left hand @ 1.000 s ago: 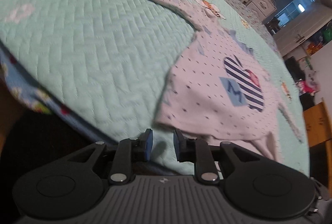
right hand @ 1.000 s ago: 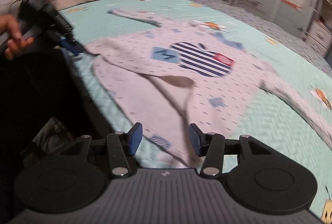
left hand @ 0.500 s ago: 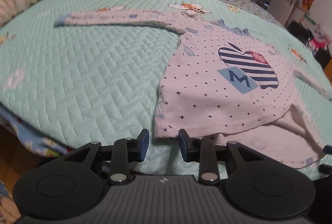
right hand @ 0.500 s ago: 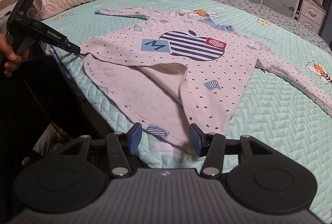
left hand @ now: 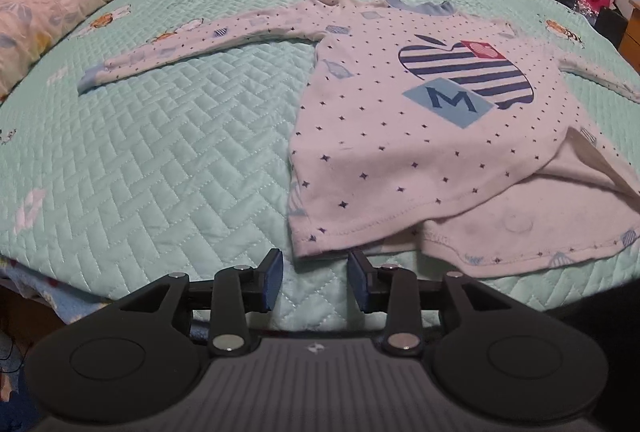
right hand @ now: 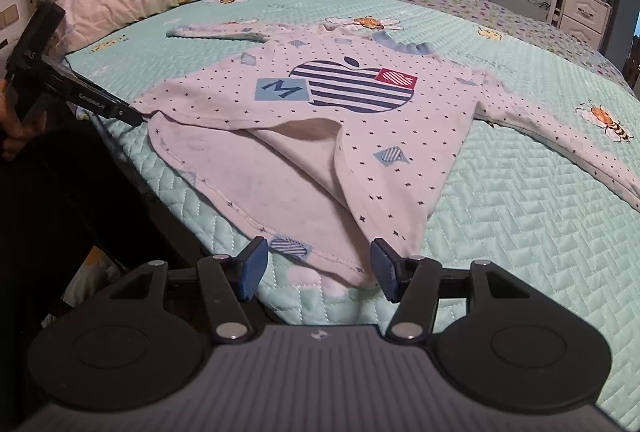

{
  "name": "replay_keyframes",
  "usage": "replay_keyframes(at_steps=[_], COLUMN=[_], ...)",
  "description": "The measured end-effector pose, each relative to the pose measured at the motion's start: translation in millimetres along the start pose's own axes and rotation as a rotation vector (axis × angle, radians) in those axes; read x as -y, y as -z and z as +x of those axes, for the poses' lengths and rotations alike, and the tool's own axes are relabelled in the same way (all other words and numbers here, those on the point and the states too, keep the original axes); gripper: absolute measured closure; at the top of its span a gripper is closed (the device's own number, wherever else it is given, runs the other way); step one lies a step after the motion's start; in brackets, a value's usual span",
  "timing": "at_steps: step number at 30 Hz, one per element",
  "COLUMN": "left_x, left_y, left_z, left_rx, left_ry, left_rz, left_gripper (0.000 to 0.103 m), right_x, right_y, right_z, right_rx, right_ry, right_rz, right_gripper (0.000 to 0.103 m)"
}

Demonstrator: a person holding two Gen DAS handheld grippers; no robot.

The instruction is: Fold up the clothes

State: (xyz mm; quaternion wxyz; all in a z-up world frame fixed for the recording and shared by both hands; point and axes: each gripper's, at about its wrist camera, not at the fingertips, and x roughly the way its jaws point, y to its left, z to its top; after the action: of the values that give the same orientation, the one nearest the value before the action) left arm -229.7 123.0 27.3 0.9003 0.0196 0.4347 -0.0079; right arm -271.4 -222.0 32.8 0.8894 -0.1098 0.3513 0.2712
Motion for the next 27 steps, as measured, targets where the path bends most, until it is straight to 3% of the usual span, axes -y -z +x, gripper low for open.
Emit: replay_keyframes(at_steps=[11, 15, 16, 17, 18, 23, 27], left_x=[-12, -19, -22, -25, -28, -41, -45], left_y=[-3, -5, -5, -5, -5, -3, -2], left_z=[-5, -6, -5, -4, -3, 1, -2], left_rx=[0.034, 0.075, 0.081, 0.081, 0.072, 0.04, 0.034], left_ry=[-0.021, 0.01, 0.029, 0.064, 0.09, 0.175, 0.188], left_rz=[-0.023, -0.076, -0.09, -0.111, -0.13, -0.228, -0.251], left_gripper=[0.063, 0.064, 0.067, 0.089, 0.099, 0.099, 0.099], right_x=[-1, 0, 0, 0, 1, 14, 25], right_y=[-2, -2, -2, -1, -1, 3, 8], right_z=[0, 0, 0, -1, -2, -17, -13], right_rx=[0.014, 0.019, 0.023, 0.027, 0.033, 0.093, 0.053], right_ry=[-0.002, 0.003, 0.006, 0.007, 0.011, 0.042, 0.073], right_rz=[0.006, 0.013, 0.015, 0.019, 0.025, 0.138, 0.198], right_gripper=[0.041, 0.039, 0.039, 0.039, 0.039, 0.039, 0.039])
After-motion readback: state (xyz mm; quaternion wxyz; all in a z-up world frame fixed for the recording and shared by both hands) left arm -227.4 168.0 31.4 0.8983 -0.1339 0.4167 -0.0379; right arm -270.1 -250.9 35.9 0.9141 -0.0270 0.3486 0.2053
